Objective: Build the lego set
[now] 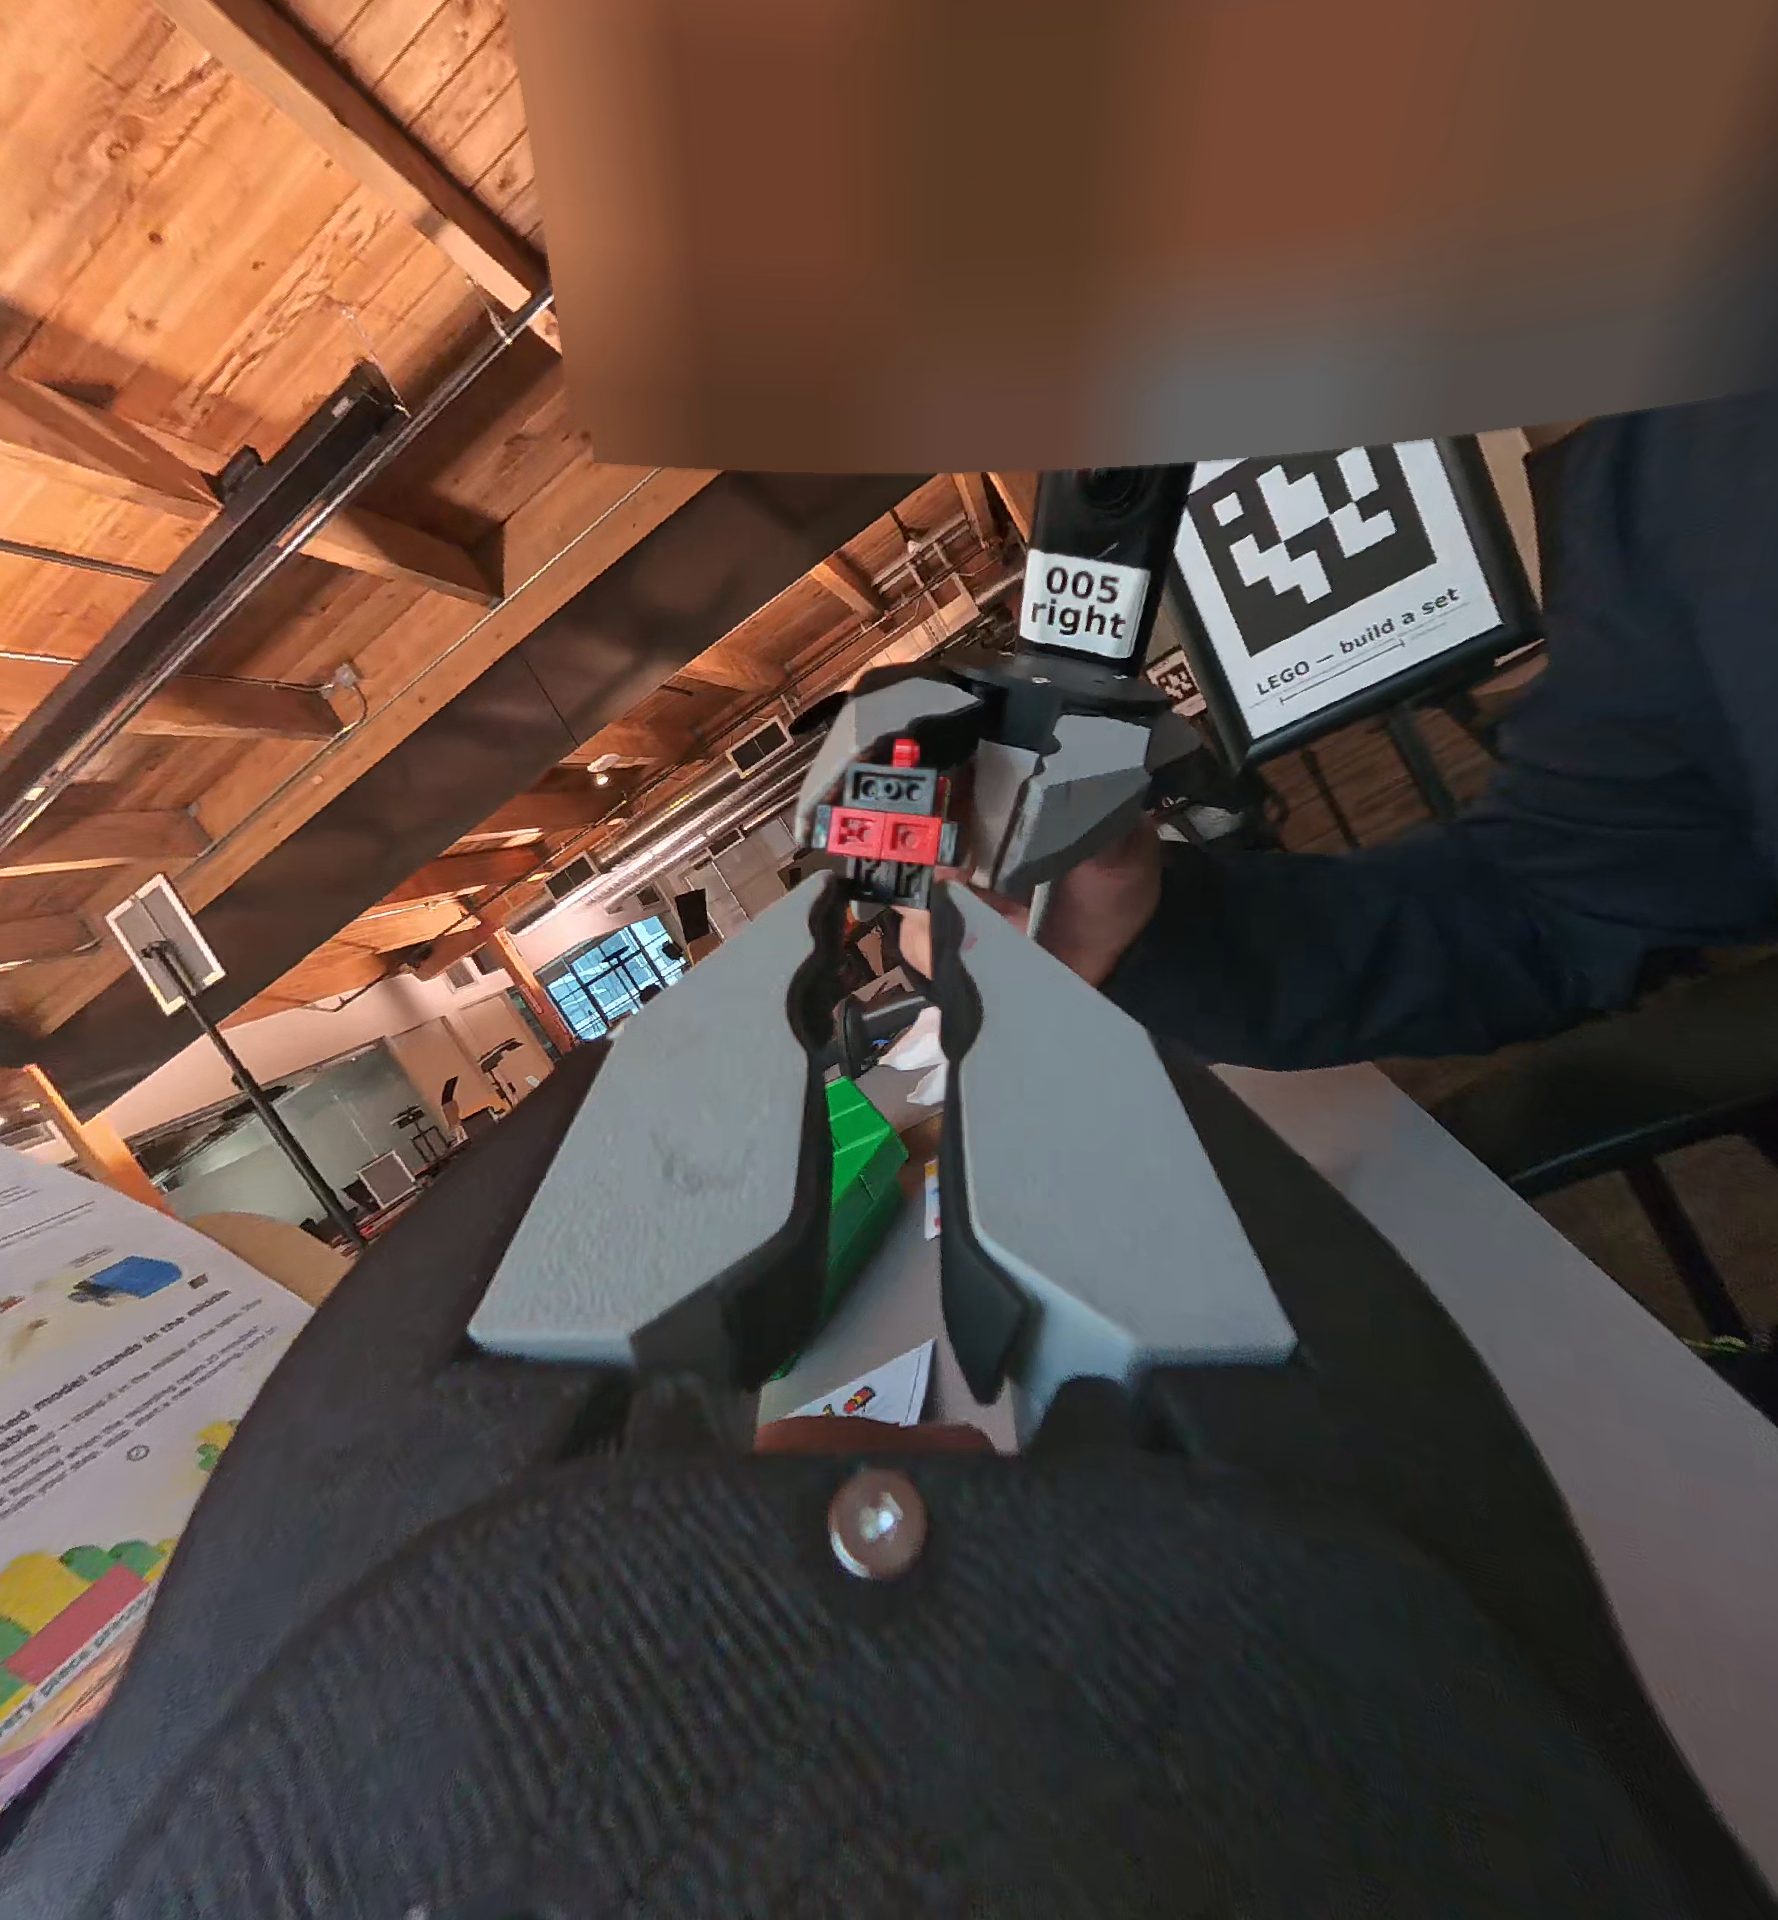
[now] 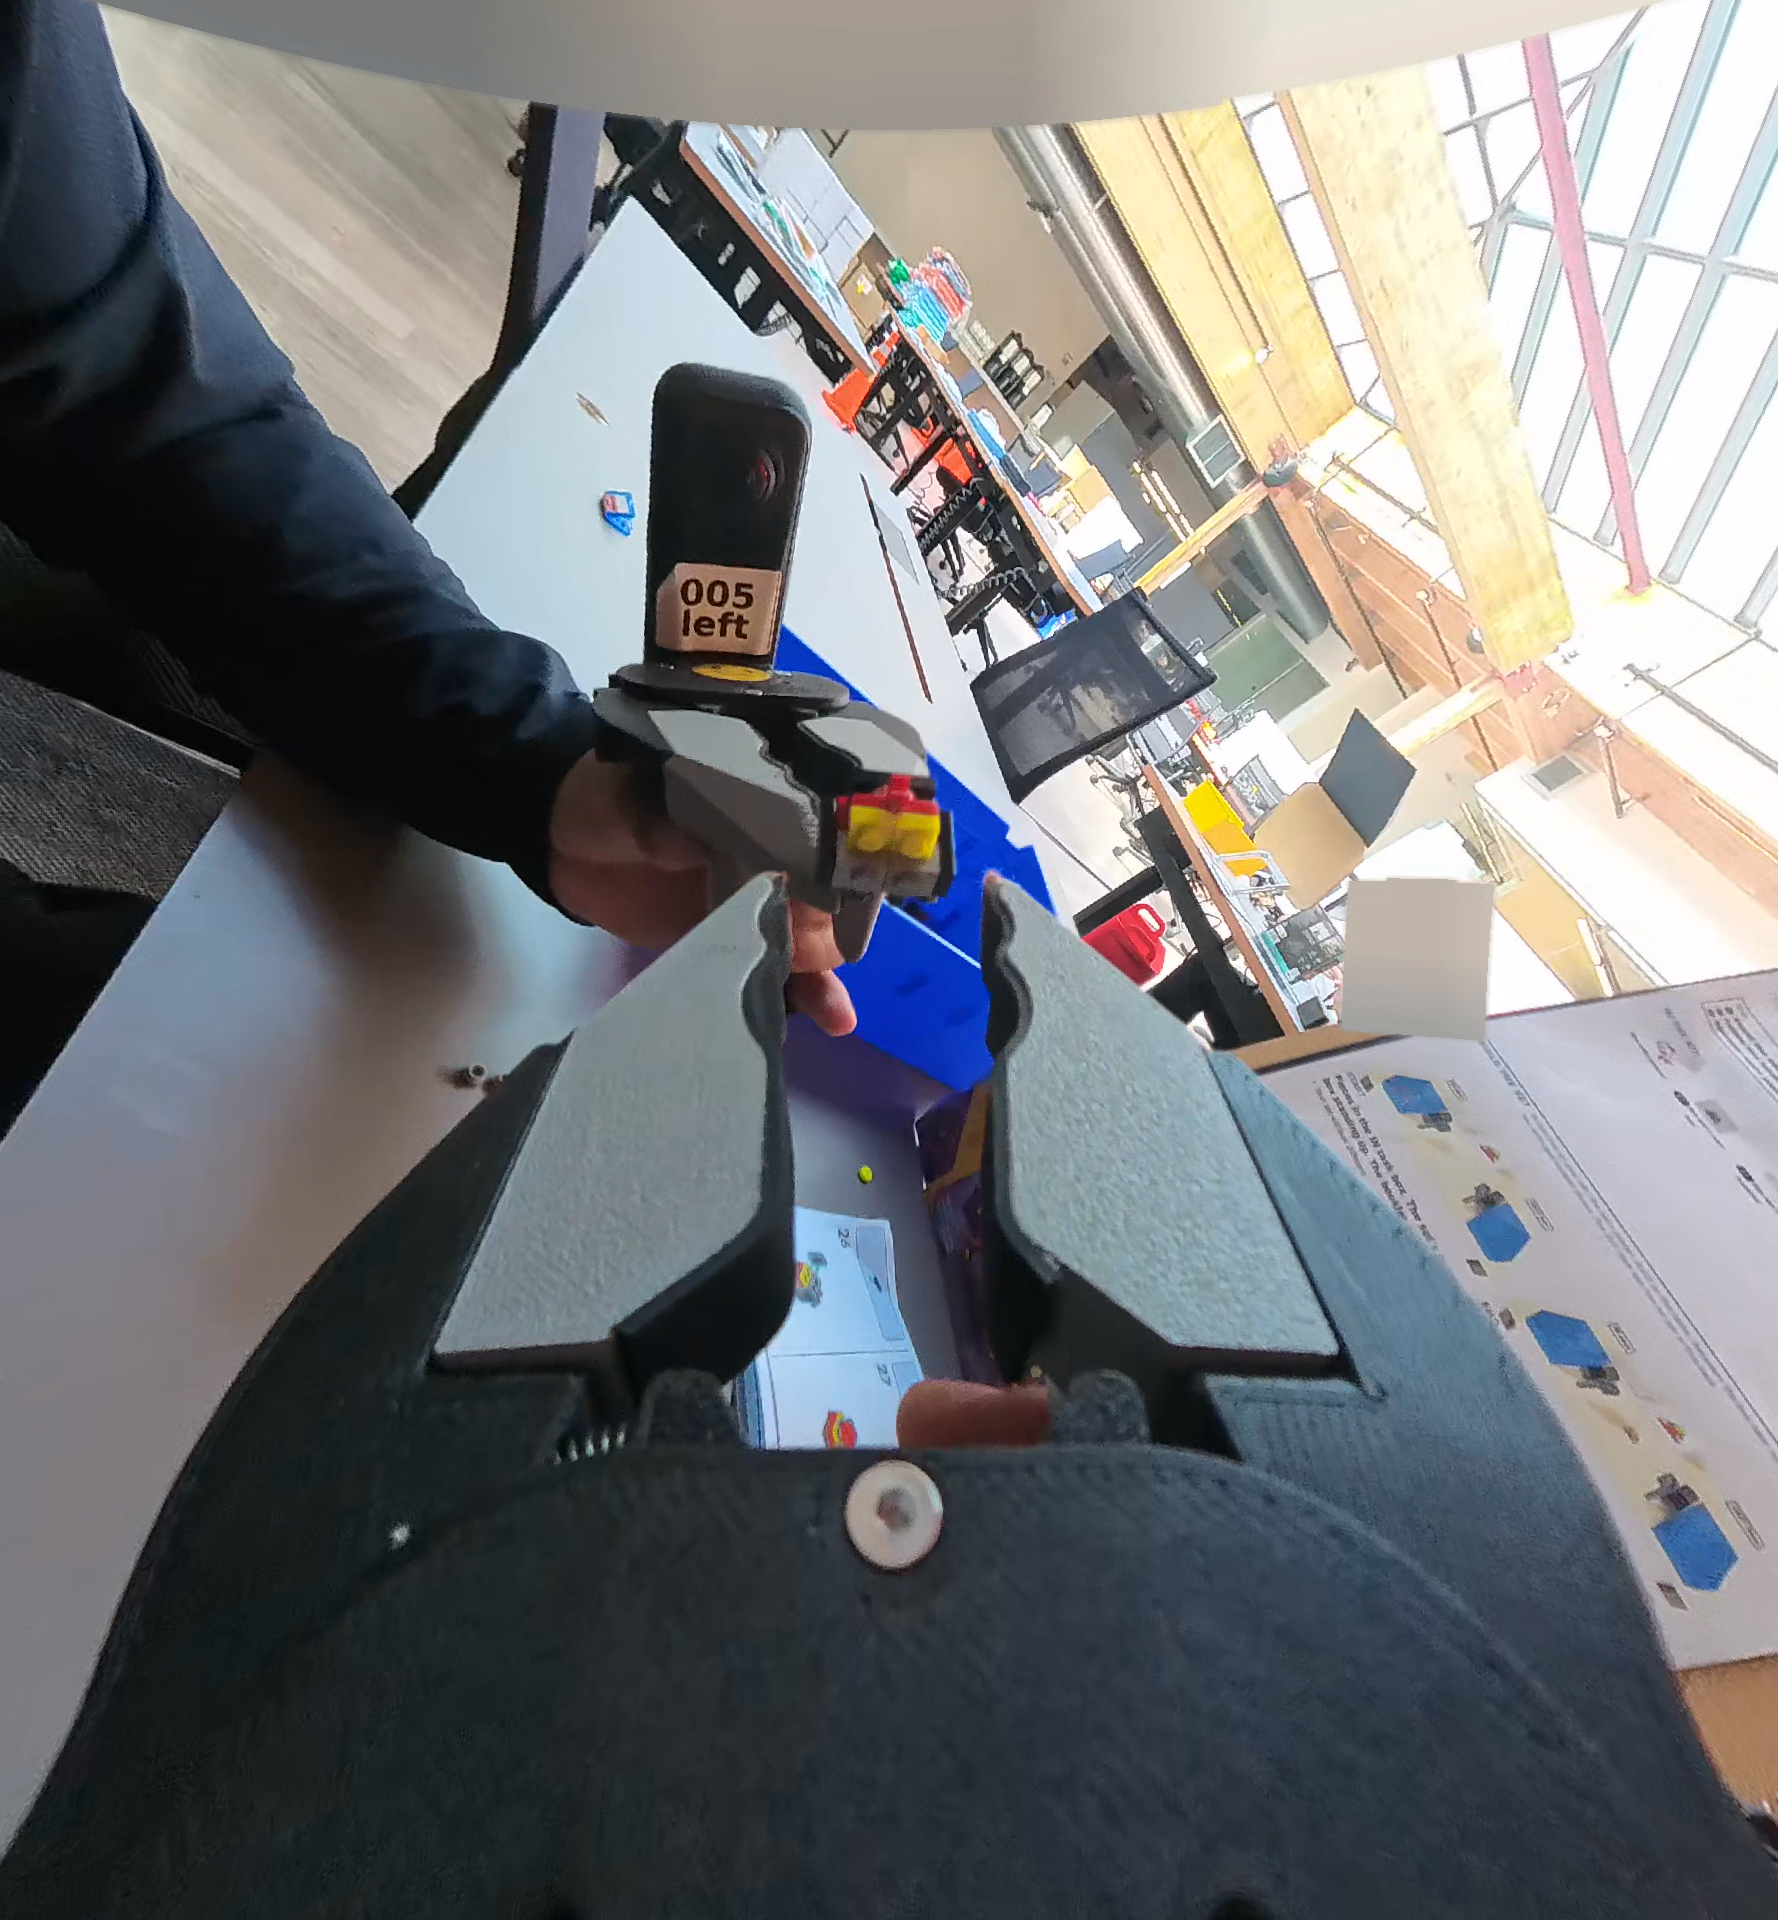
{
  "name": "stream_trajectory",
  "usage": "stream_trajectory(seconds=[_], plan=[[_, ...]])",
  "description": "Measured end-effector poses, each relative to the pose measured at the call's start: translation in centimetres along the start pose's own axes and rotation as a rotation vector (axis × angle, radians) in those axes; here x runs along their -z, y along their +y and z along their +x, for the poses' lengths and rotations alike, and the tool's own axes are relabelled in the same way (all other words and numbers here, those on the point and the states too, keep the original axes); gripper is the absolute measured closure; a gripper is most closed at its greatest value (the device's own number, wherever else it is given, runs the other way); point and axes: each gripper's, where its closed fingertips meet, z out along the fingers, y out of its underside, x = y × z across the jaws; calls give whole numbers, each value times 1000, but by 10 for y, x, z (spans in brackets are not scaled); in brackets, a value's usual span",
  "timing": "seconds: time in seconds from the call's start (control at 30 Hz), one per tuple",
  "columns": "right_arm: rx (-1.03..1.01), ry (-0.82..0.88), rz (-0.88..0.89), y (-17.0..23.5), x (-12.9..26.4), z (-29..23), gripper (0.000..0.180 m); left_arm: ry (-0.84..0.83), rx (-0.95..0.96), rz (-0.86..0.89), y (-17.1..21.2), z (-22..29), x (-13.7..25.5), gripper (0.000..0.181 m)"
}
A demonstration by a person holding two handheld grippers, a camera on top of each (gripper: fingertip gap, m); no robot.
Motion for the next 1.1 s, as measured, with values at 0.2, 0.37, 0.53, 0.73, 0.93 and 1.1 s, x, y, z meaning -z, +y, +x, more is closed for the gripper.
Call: stream_trajectory(seconds=[0.2, 0.37, 0.53, 0.73, 0.93, 1.1], plan=[[24, 3, 14, -6, -4, -3, 156, 12, -29, 1, -3, 4, -1, 168], [64, 14, 21, -9, -5, -4, 157, 16, -47, 5, -6, 5, -1, 168], [132, 15, -8, -10, -5, -9, 157, 44, -82, -14, -7, 10, 0, 168], [180, 10, -38, -8, -4, -14, 157, 70, -106, -34, -4, 14, 1, 168], [231, 26, -102, -2, -2, -18, 157, 94, -128, -62, 2, 19, 1, 168], [228, 30, -130, 2, 0, -20, 156, 102, -120, -76, 7, 21, -1, 168]])
